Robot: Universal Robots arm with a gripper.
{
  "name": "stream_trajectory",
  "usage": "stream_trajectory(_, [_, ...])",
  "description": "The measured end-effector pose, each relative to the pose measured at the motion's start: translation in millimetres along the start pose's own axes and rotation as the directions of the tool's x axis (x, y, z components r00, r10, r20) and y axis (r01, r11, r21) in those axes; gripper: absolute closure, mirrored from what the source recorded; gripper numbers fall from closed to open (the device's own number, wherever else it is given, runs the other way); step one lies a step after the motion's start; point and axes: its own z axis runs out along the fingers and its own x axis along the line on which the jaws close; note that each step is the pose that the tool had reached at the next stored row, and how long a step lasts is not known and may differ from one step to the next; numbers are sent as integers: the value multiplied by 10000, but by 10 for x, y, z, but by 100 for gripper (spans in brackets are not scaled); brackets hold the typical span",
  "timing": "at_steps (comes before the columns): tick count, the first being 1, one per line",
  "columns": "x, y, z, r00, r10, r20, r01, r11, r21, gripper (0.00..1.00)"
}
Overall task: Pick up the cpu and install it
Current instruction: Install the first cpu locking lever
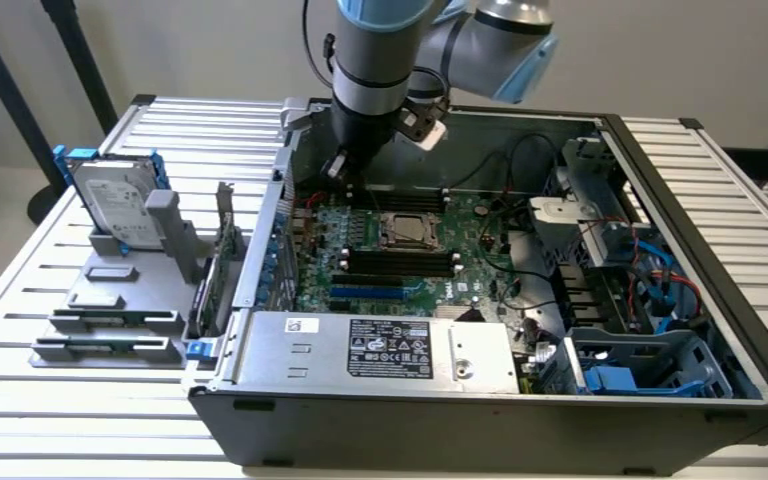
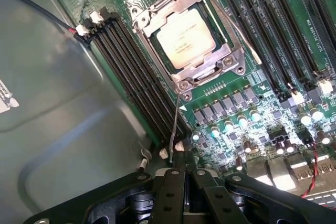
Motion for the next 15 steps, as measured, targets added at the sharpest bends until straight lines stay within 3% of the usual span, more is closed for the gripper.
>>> stream_trajectory(8, [25, 0, -57, 9999, 127, -98, -127, 9999, -31, 89])
stream_trajectory(15, [57, 48, -89, 9997, 127, -201, -127, 9999, -1, 89])
